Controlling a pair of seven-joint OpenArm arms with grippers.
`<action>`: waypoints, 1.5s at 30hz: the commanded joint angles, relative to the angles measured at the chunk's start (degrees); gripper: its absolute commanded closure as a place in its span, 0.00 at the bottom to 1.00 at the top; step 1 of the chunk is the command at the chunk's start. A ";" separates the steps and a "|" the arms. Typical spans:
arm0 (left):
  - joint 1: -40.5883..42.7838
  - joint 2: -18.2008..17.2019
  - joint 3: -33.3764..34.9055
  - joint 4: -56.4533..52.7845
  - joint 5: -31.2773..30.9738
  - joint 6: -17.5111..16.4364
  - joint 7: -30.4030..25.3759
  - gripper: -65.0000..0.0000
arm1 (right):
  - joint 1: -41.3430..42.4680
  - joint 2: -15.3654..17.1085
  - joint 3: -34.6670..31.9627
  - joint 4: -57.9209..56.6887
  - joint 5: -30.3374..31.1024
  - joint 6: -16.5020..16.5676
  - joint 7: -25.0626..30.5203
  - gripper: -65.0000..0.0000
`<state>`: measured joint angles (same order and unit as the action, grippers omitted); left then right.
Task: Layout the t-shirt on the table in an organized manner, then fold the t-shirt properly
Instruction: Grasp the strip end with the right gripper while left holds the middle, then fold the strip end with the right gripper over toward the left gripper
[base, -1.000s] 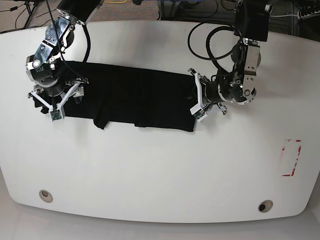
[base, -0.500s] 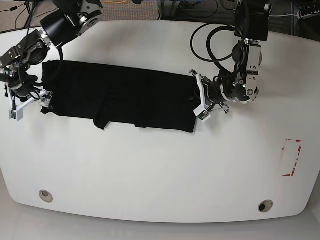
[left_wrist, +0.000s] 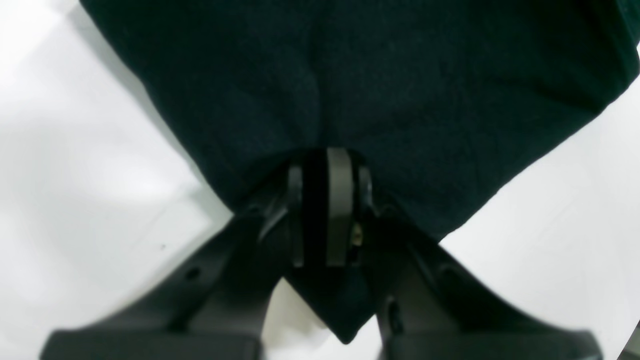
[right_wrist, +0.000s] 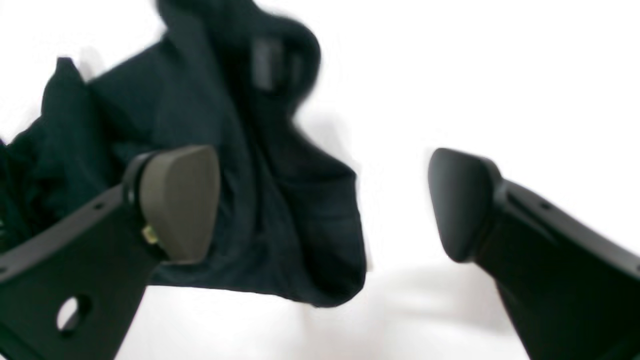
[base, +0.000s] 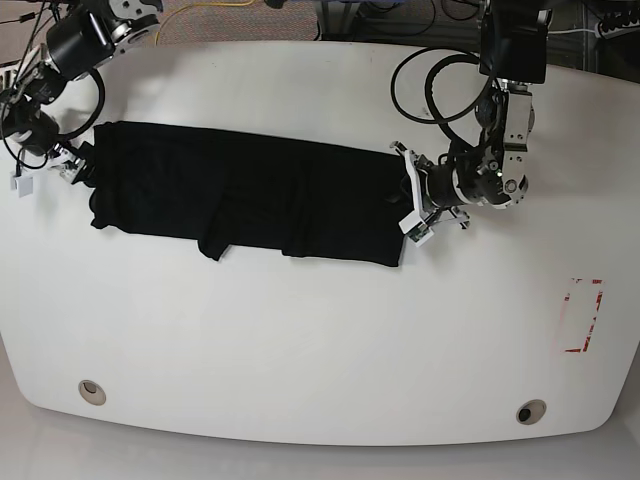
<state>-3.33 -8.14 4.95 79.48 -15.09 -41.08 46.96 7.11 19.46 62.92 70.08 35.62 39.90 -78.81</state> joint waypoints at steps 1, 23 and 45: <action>0.56 -0.87 -0.07 -0.58 5.73 1.08 5.83 0.94 | 0.05 1.86 -0.10 -0.33 3.29 0.10 2.01 0.02; 0.65 -0.87 0.19 -0.32 5.73 1.08 5.83 0.94 | -2.67 -5.27 -13.03 -0.15 3.11 0.10 8.87 0.22; 0.39 1.77 3.01 -0.76 12.06 1.08 5.83 0.94 | -7.86 -6.41 -20.94 33.43 -2.78 0.10 4.92 0.94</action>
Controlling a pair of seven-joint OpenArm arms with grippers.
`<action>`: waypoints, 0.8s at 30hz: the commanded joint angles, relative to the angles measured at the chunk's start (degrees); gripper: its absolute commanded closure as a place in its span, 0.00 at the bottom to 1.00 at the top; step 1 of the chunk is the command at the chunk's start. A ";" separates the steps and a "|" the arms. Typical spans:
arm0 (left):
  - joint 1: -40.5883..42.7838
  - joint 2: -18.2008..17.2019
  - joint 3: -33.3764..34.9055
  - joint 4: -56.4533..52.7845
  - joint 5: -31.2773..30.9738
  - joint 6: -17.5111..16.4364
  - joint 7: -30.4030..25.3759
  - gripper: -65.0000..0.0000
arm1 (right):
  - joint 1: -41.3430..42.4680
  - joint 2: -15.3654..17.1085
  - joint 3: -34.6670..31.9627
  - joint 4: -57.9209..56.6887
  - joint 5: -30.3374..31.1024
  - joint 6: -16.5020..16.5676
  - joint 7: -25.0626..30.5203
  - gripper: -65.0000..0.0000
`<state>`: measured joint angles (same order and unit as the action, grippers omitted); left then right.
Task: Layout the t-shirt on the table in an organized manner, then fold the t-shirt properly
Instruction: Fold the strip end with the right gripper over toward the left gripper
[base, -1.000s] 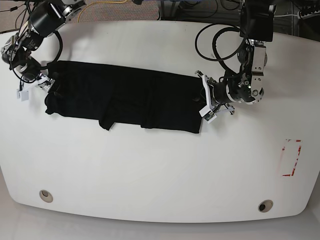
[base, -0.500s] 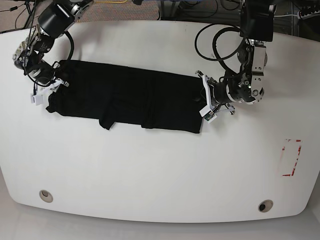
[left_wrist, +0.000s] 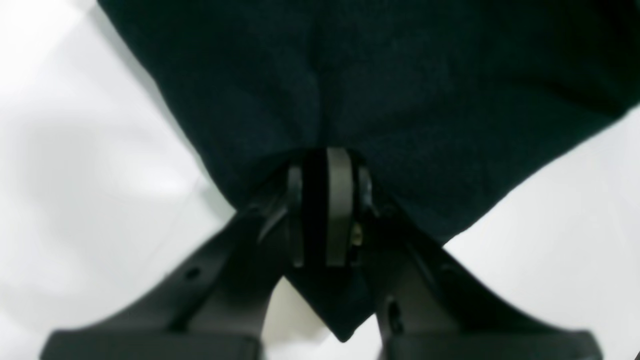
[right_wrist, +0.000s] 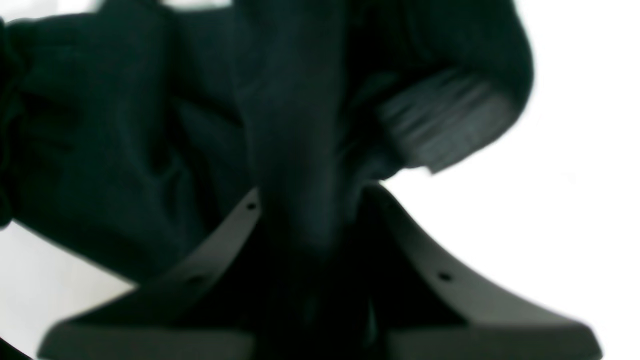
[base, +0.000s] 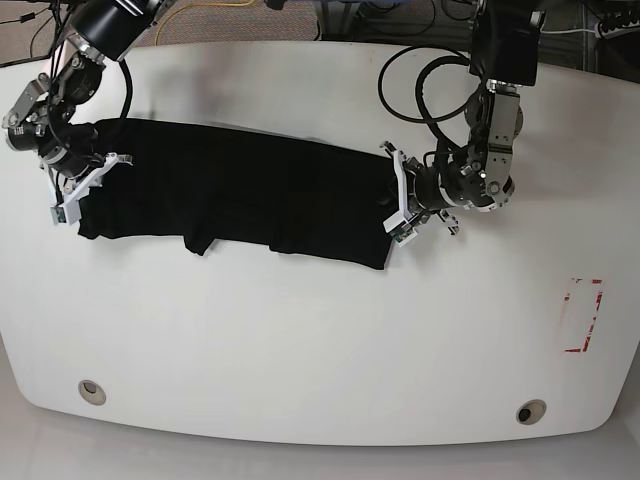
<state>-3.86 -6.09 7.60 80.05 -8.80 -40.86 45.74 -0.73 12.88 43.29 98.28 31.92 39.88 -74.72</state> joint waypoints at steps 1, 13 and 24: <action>0.74 0.07 0.36 -1.33 5.76 0.86 7.06 0.94 | -0.37 -0.36 -2.36 7.61 0.83 0.12 0.74 0.94; -3.31 3.85 9.50 -1.33 8.75 2.05 7.06 0.94 | -0.10 -8.53 -14.58 17.72 0.83 0.12 0.65 0.94; -4.19 6.04 9.33 -1.94 8.75 2.22 7.06 0.94 | 2.80 -16.71 -21.79 17.46 0.65 0.12 1.00 0.94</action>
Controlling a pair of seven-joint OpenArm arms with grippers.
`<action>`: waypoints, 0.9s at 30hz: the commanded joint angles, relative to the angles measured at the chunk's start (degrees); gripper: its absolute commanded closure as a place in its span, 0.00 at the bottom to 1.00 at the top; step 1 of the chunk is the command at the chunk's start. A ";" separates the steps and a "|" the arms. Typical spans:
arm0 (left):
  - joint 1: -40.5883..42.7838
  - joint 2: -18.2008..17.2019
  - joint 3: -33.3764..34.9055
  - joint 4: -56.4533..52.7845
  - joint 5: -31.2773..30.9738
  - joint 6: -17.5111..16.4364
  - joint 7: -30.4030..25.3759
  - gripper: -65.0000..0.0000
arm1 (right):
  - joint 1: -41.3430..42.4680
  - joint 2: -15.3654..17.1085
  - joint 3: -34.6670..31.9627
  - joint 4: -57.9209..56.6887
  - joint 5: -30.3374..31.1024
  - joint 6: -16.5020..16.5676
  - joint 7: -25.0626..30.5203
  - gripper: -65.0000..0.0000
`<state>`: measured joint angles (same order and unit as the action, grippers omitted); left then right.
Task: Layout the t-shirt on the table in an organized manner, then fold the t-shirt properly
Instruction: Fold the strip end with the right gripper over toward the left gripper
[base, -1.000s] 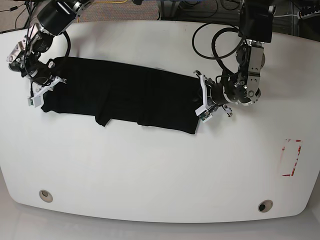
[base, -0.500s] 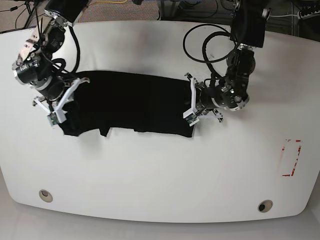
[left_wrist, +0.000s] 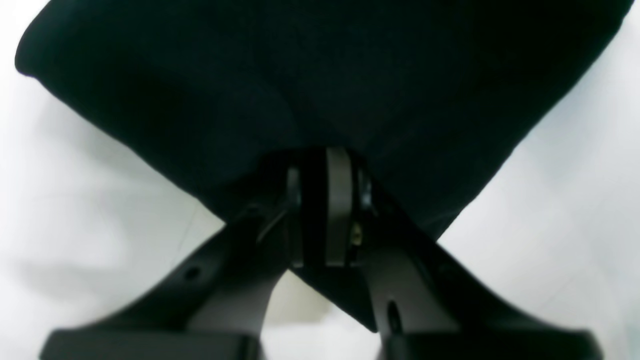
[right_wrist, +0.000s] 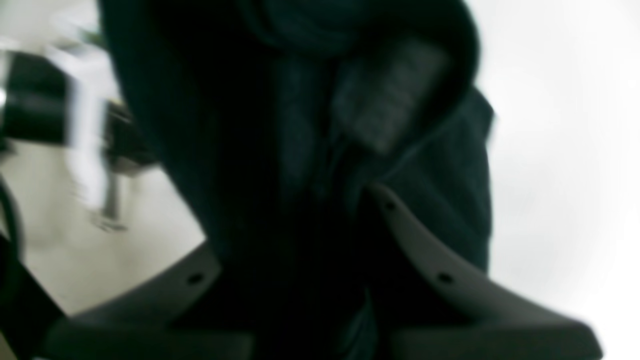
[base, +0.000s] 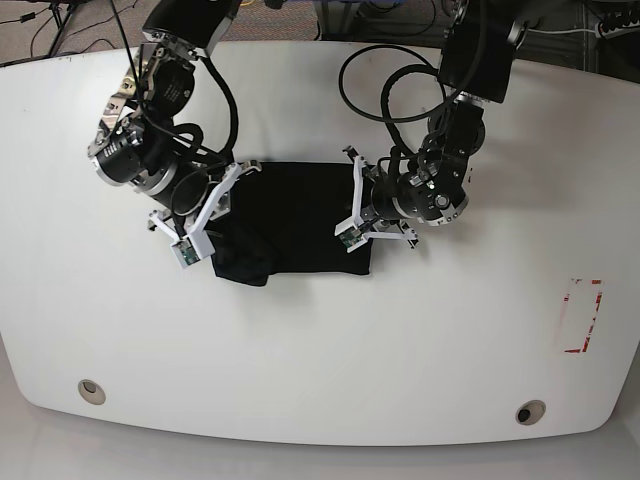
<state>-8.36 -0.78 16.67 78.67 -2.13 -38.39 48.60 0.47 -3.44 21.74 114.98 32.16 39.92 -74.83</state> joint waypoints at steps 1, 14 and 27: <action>0.32 0.82 0.26 -0.56 2.09 -0.25 4.19 0.94 | 1.86 -0.82 -0.51 0.67 0.32 0.08 1.11 0.94; 0.32 1.96 0.17 -0.39 2.00 -0.25 4.10 0.94 | 3.71 -3.46 -0.95 -2.49 0.32 0.08 2.52 0.94; 0.32 2.40 0.17 -0.39 2.00 -0.33 4.10 0.94 | 3.71 -5.56 -2.44 -3.81 0.67 0.08 2.78 0.94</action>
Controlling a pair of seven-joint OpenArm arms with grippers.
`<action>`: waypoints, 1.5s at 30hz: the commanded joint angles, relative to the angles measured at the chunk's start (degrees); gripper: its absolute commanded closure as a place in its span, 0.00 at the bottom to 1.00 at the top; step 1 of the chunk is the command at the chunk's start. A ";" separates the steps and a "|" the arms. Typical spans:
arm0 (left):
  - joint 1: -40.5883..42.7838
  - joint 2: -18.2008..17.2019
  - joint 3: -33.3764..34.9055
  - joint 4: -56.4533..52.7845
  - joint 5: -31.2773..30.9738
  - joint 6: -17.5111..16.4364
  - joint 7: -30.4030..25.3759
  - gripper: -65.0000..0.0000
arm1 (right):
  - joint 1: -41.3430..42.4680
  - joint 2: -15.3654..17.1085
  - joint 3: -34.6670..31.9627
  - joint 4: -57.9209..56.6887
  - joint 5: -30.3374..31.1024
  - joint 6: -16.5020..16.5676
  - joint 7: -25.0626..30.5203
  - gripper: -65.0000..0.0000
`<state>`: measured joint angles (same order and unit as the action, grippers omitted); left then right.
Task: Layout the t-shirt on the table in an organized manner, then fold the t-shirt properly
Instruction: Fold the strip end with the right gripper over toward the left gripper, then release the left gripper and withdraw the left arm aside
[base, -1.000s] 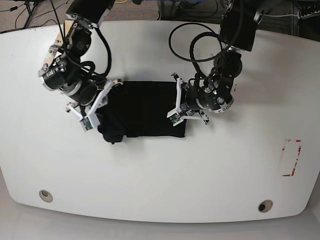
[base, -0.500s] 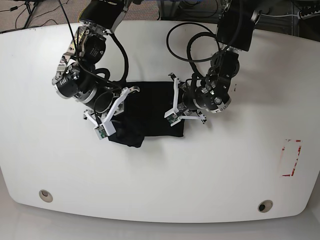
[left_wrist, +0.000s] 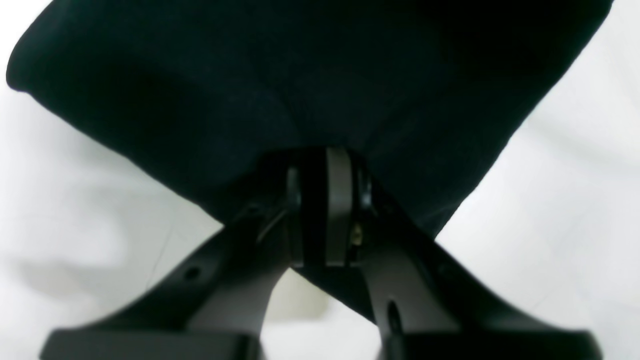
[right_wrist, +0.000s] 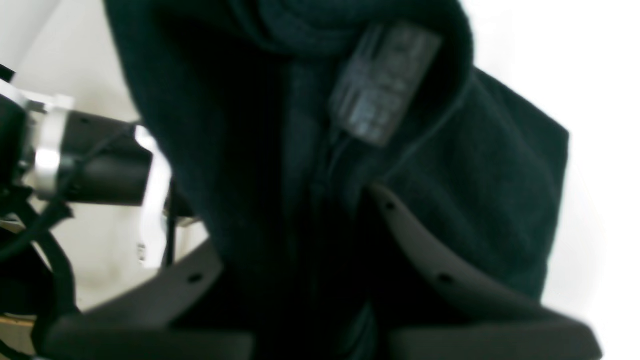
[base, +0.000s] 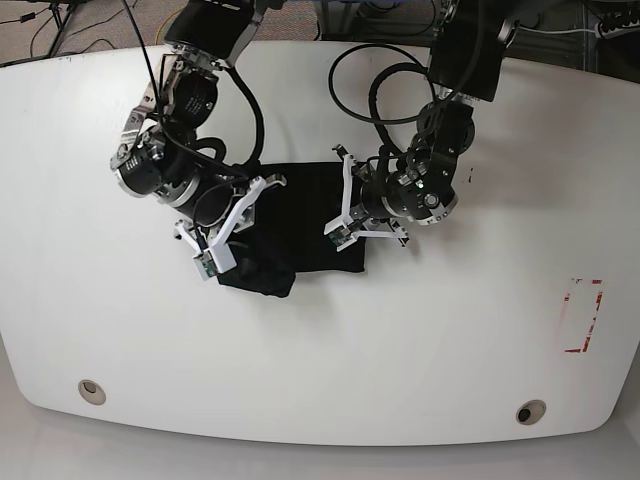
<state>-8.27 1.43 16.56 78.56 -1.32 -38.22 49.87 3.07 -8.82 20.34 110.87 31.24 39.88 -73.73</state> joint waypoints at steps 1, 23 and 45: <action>0.23 0.19 0.28 -0.28 1.19 -0.51 2.84 0.94 | 1.02 -0.18 -1.48 0.21 1.59 0.12 1.69 0.94; 0.23 3.10 -8.51 -0.28 1.10 -0.86 2.84 0.93 | 0.84 -0.18 -5.88 -4.72 1.68 0.12 4.86 0.93; 0.32 3.01 -16.07 2.71 -11.73 -0.60 3.10 0.60 | 2.34 -0.18 -9.74 -4.72 1.50 0.12 5.03 0.15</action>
<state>-6.66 4.51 1.13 79.48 -11.09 -39.03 53.39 4.08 -8.91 10.46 105.25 31.57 39.90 -70.46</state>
